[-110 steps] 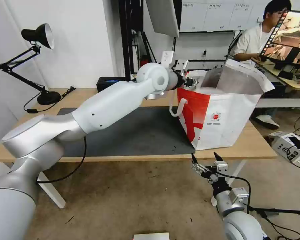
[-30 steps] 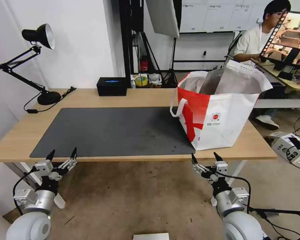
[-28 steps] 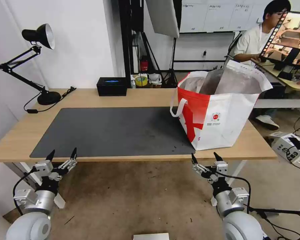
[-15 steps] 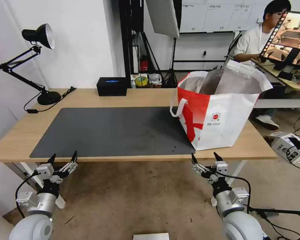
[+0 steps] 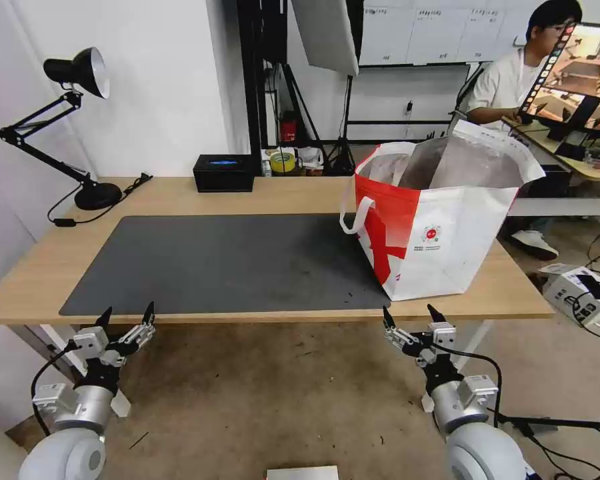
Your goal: Pick up the trash from the table and place it into the takeout bag.
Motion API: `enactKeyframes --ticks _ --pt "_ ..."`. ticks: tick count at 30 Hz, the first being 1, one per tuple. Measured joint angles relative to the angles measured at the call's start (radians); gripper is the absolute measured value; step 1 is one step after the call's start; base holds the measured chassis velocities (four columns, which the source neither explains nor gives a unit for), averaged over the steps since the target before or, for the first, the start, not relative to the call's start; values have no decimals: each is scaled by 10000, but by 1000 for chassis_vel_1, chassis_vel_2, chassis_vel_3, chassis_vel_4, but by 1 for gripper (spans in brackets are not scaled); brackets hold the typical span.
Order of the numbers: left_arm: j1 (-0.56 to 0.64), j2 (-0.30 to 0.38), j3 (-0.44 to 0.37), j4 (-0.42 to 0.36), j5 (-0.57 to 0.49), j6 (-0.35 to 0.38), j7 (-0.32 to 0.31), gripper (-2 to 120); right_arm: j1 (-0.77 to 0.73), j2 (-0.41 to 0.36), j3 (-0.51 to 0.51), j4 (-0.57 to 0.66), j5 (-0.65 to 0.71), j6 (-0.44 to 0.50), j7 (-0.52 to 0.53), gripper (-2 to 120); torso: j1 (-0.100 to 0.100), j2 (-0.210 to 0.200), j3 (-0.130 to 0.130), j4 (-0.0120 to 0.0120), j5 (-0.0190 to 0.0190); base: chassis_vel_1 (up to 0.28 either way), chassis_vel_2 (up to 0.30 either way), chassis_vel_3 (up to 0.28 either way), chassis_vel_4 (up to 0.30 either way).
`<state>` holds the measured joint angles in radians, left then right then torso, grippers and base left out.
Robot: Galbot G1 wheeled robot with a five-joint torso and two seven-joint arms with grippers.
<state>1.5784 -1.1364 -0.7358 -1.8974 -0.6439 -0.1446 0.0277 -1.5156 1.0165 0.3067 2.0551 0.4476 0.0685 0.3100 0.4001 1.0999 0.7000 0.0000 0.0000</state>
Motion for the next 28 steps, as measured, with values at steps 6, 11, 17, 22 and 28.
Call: enactKeyframes --ticks 6,11,17,22,28 --pt "-4 4 5 -1 -5 6 -2 100 0 0 0 0 0 0 0 100 0 0 0 0 0 0 0 0 0" --pt "-6 6 6 -3 -6 9 -4 100 0 0 1 0 0 0 0 100 0 0 0 0 0 0 0 0 0" --pt "-6 8 6 -6 -7 12 -5 100 0 0 0 0 0 0 0 100 0 0 0 0 0 0 0 0 0" --pt "-7 8 6 -9 -6 12 -5 100 0 0 1 0 0 0 0 100 0 0 0 0 0 0 0 0 0" --pt "-7 8 6 -10 -6 13 -6 100 0 0 1 0 0 0 0 100 0 0 0 0 0 0 0 0 0"
